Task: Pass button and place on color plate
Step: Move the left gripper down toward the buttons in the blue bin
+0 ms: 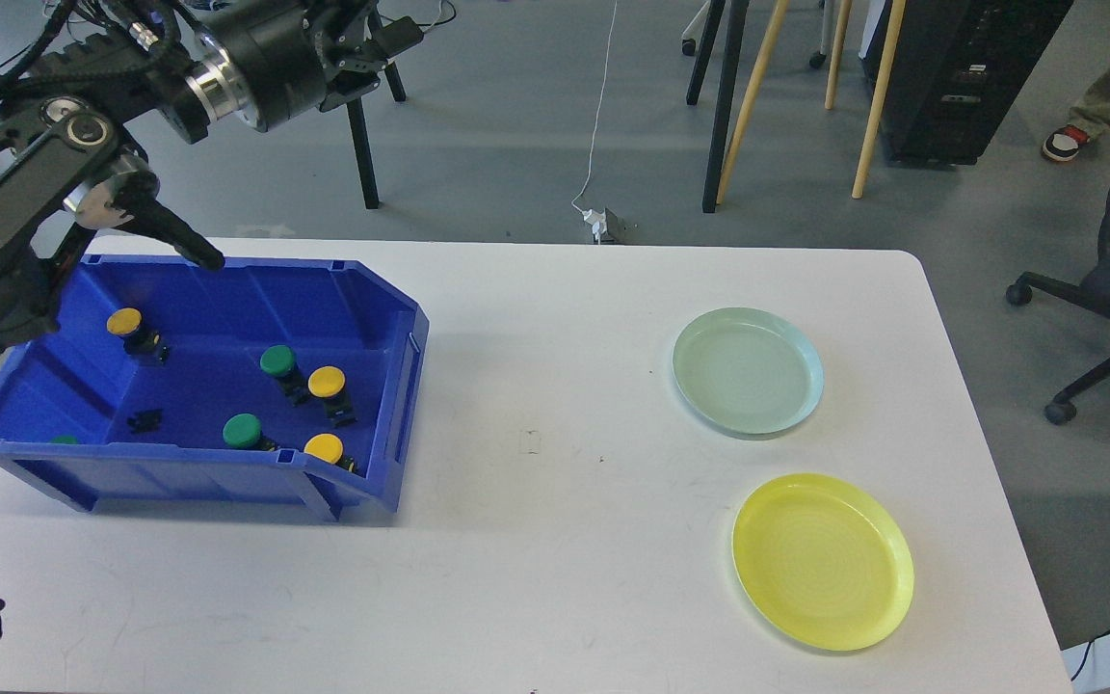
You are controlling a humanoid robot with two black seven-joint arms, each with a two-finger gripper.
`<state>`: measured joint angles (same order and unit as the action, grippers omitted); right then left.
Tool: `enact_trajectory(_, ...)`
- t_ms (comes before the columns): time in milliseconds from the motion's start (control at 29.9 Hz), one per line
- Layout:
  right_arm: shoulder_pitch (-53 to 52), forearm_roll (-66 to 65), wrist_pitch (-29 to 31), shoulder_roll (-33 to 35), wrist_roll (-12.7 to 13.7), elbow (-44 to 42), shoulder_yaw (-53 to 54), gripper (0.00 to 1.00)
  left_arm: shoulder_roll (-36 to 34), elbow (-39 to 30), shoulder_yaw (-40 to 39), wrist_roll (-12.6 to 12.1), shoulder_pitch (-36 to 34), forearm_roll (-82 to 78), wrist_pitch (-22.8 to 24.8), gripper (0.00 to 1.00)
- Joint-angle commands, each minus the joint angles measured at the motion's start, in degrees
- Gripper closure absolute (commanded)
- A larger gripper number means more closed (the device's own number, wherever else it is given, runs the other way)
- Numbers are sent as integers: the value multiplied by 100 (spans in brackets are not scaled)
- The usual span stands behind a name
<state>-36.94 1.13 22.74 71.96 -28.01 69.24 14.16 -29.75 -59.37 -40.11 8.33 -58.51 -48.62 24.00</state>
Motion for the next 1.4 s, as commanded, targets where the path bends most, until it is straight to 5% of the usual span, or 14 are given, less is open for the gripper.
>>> enact_trajectory(0, -6, -33, 29, 2, 1, -15, -36, 0, -49, -22, 3, 133, -29, -33, -71, 0)
enact_trajectory(167, -6, -78, 38, 37, 1, 2, -36, 0, -163, 30, -382, 942, -20, 255, 17, 0)
enact_trajectory(435, -59, -122, 46, 11, 1, 11, -10, 0, 30, 866, -498, 1162, -3, 1021, 400, 0)
enact_trajectory(1003, -94, -183, -42, -341, 1, -349, -10, 0, -2429, -715, 643, 1162, 296, -1463, 400, 0)
enact_trajectory(1371, -384, -508, -42, -420, 1, -578, -28, 0, -2624, -927, 1778, 1013, 446, -4144, 400, 0)
